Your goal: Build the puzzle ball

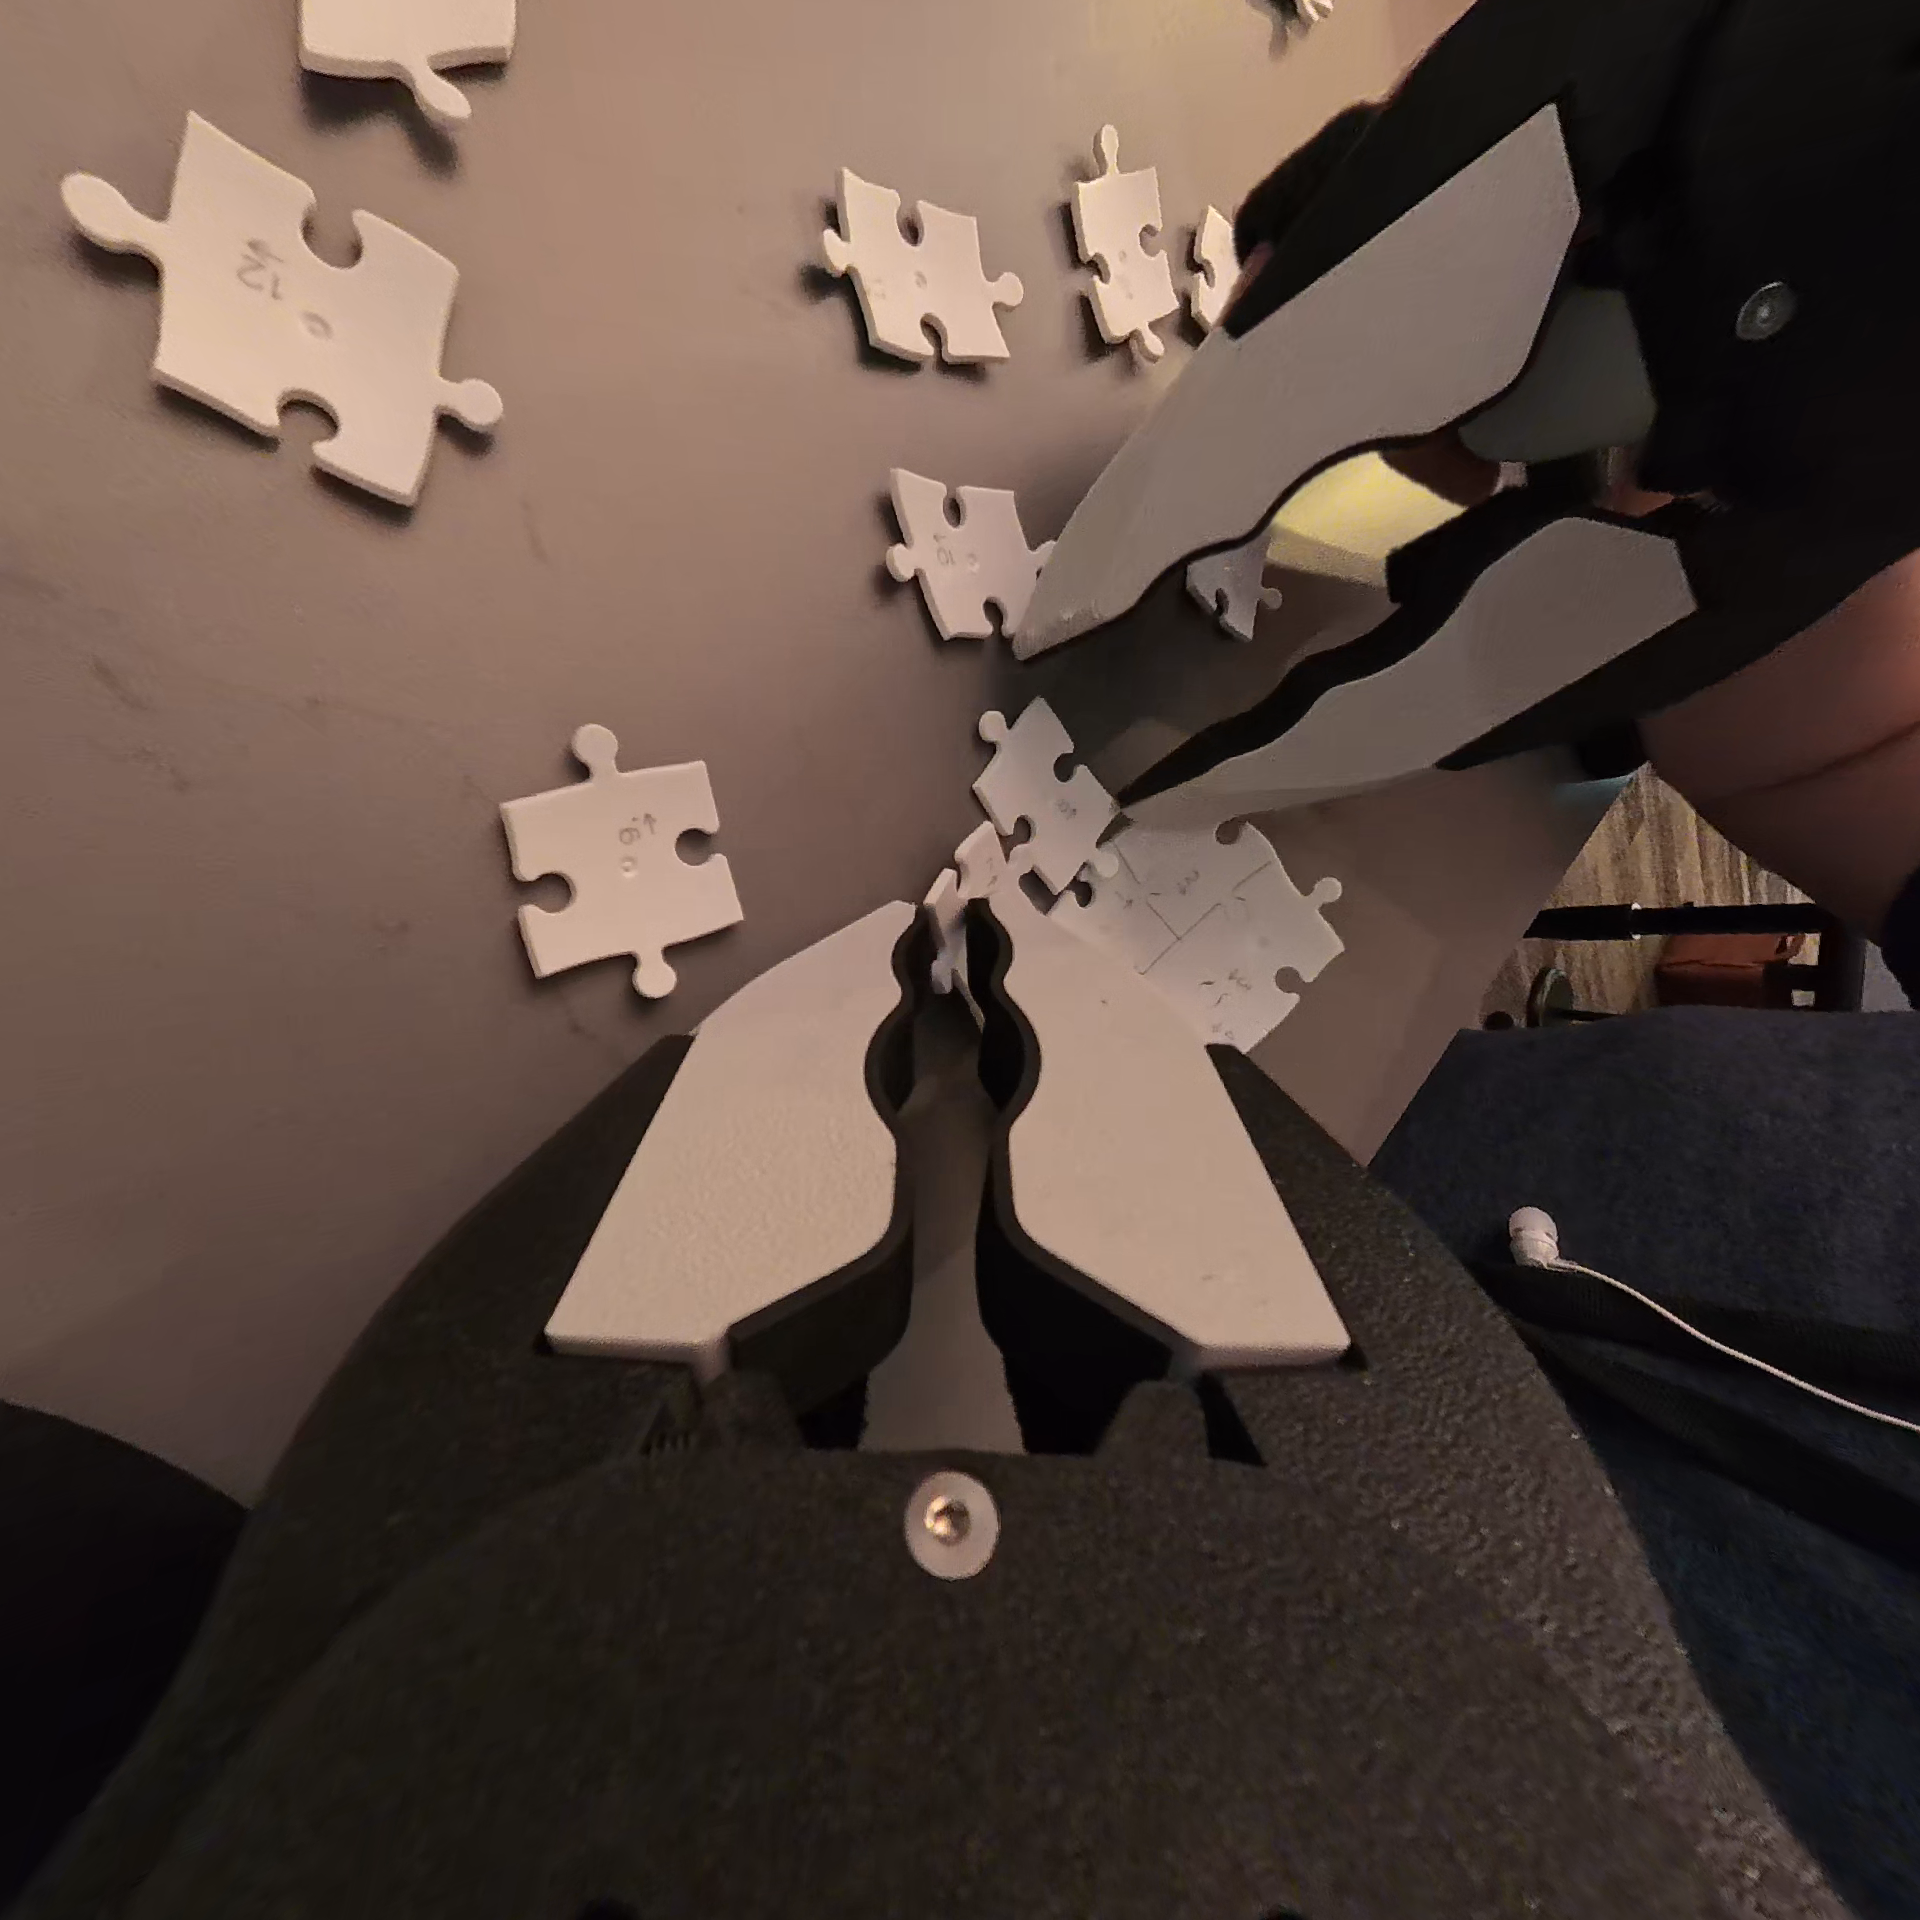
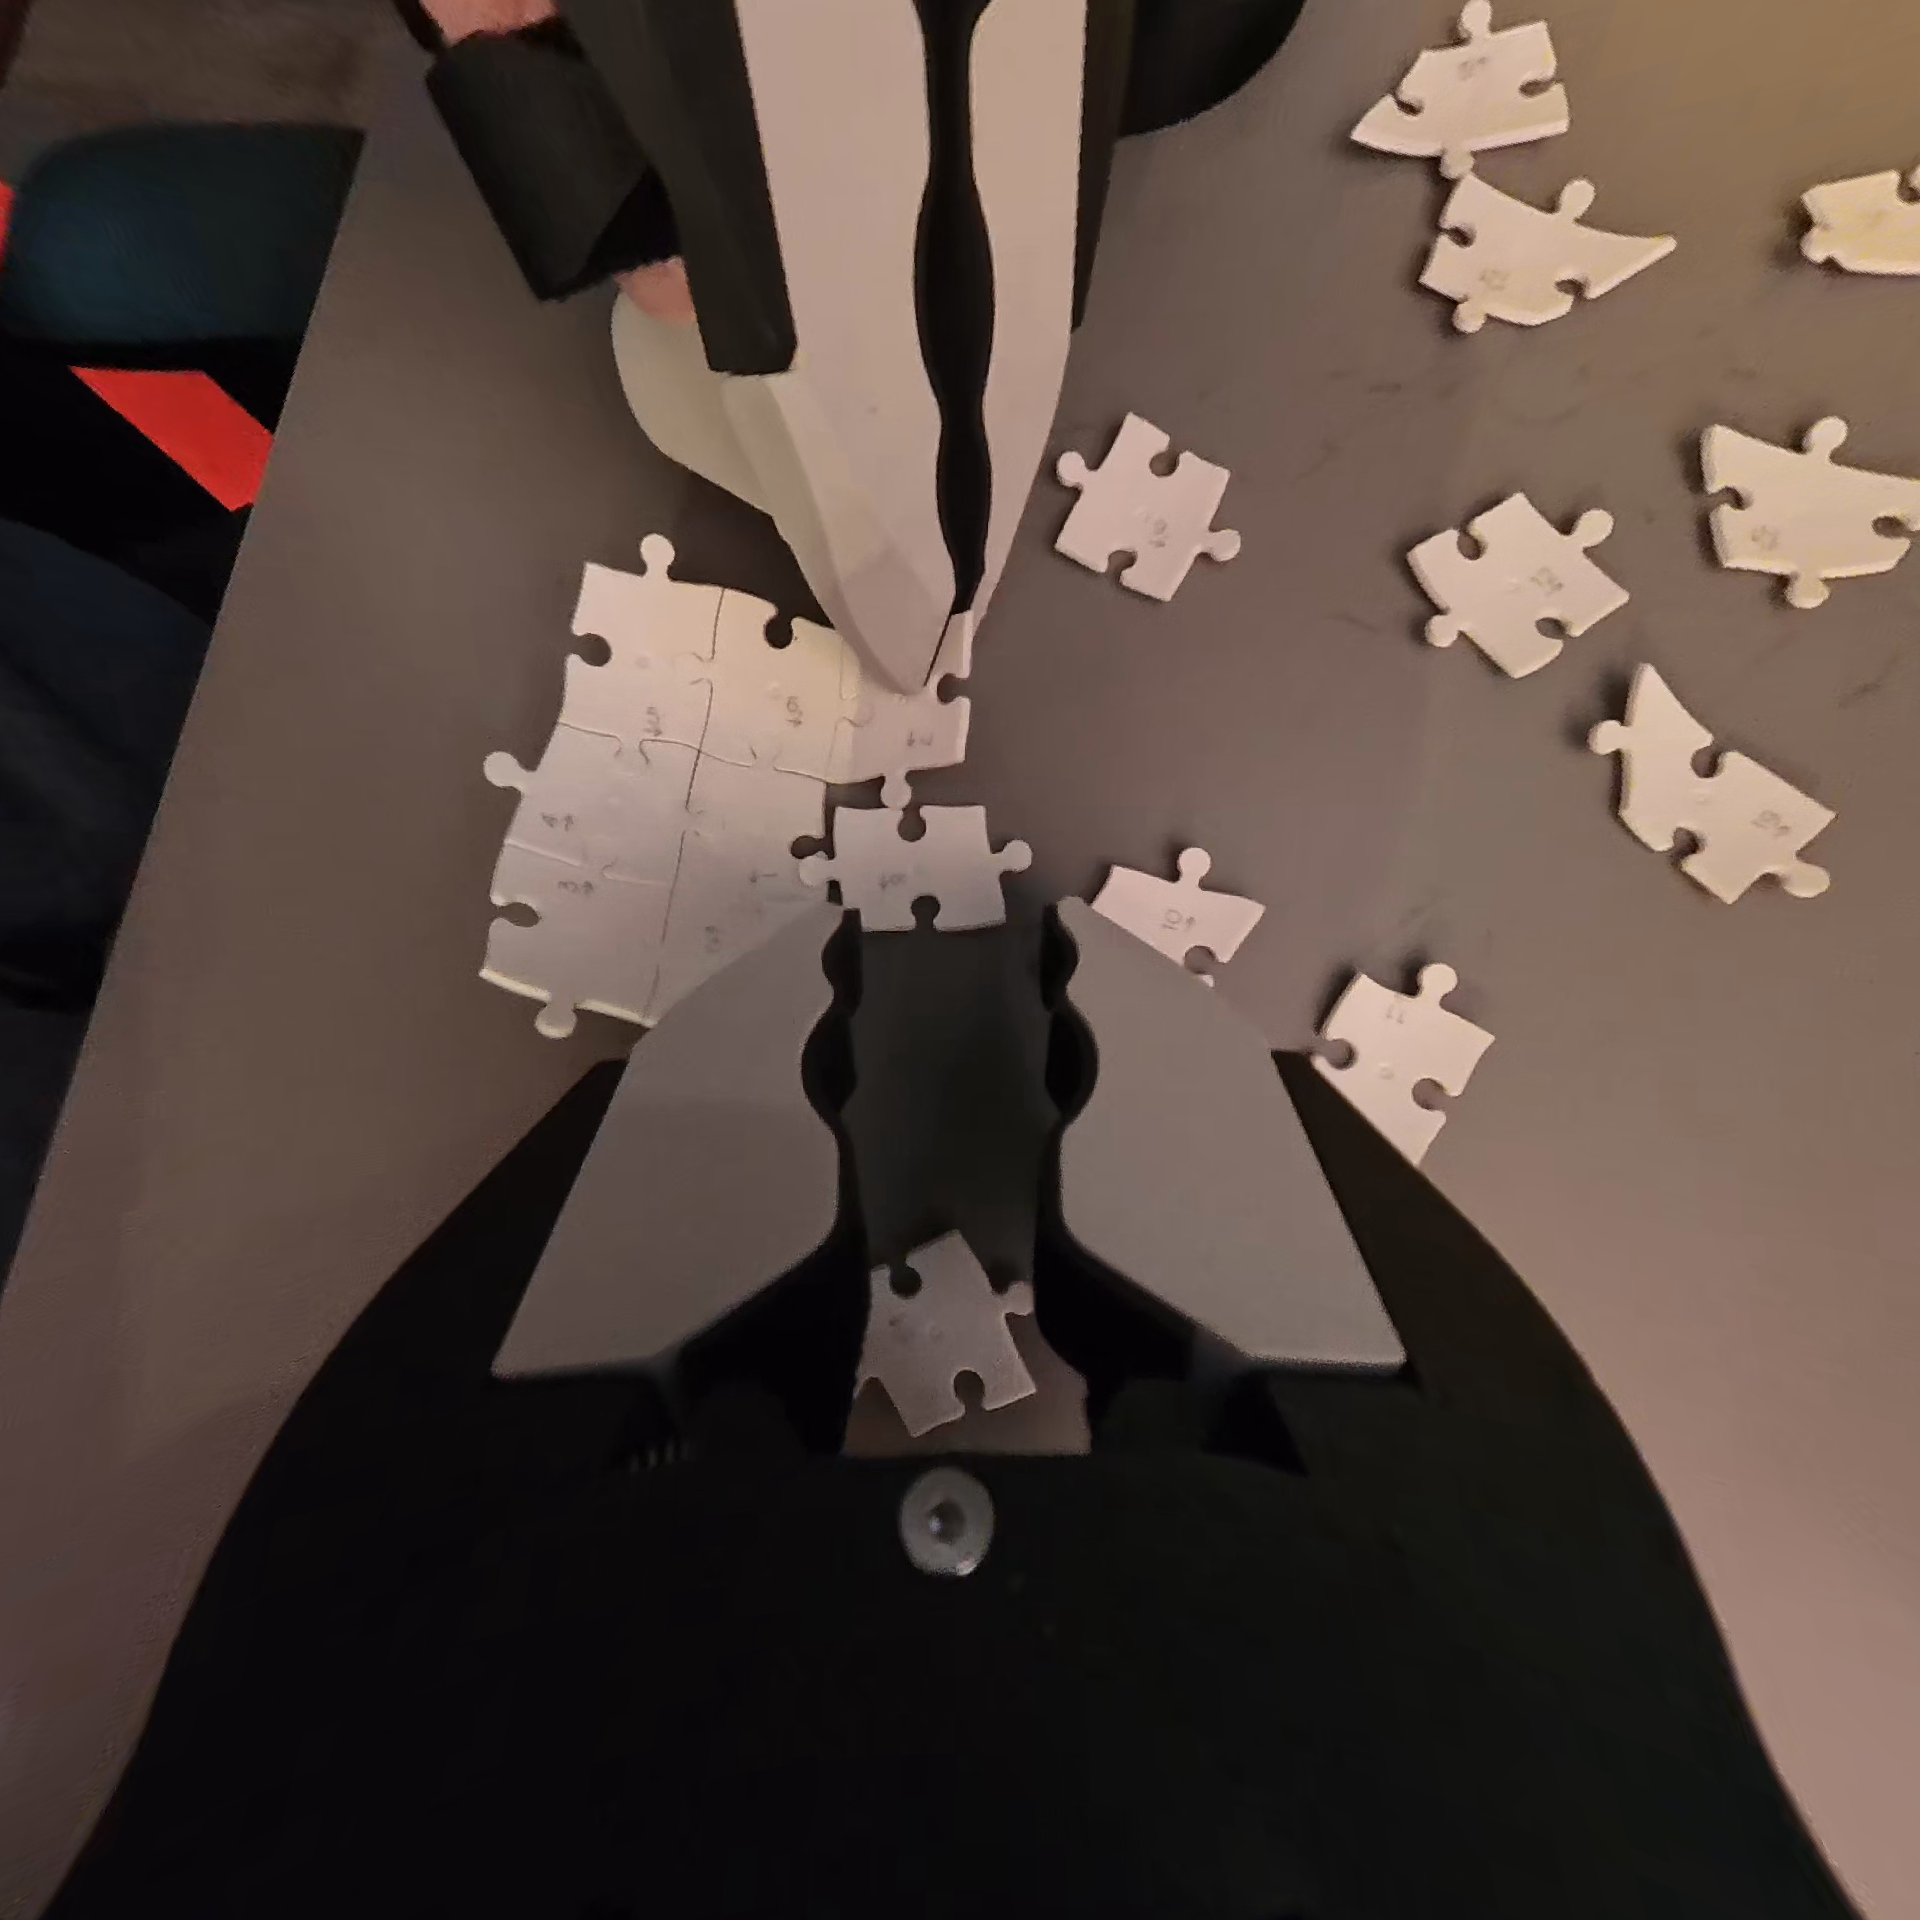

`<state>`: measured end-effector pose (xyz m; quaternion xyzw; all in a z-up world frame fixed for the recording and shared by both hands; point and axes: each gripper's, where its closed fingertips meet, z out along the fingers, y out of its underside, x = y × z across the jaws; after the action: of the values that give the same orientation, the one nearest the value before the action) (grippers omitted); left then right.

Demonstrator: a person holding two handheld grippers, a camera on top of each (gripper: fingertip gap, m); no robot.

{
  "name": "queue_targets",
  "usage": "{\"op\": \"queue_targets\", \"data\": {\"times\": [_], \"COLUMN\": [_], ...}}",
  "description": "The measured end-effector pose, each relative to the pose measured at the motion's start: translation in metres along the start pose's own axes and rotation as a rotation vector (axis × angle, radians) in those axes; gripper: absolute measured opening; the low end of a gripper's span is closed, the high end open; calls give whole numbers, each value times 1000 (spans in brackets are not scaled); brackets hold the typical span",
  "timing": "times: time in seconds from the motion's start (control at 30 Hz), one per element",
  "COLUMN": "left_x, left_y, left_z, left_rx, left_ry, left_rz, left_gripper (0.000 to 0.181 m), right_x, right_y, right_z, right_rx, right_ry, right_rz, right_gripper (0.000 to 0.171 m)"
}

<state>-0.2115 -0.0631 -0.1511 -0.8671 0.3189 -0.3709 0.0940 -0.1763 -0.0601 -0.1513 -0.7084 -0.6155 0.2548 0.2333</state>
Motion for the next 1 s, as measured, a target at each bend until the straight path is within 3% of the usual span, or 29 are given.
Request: {"op": "queue_targets", "data": {"times": [0.4,0.6,1.0], "left_x": [0,2,1], "left_y": [6,12,13], "left_z": [-3,-6,-9], "left_rx": [-53,-90,-130], "left_ry": [8,9,38], "left_rz": [37,60,53], "left_gripper": [7,7,6], "right_x": [-4,-1,-1], "right_y": [-1,4,-3], "right_z": [-13,-2,2], "right_rx": [72,5,-61], "right_ry": [-117,-75,-177], "right_rz": [-95,-227,-386], "right_gripper": [32,32,34]}}
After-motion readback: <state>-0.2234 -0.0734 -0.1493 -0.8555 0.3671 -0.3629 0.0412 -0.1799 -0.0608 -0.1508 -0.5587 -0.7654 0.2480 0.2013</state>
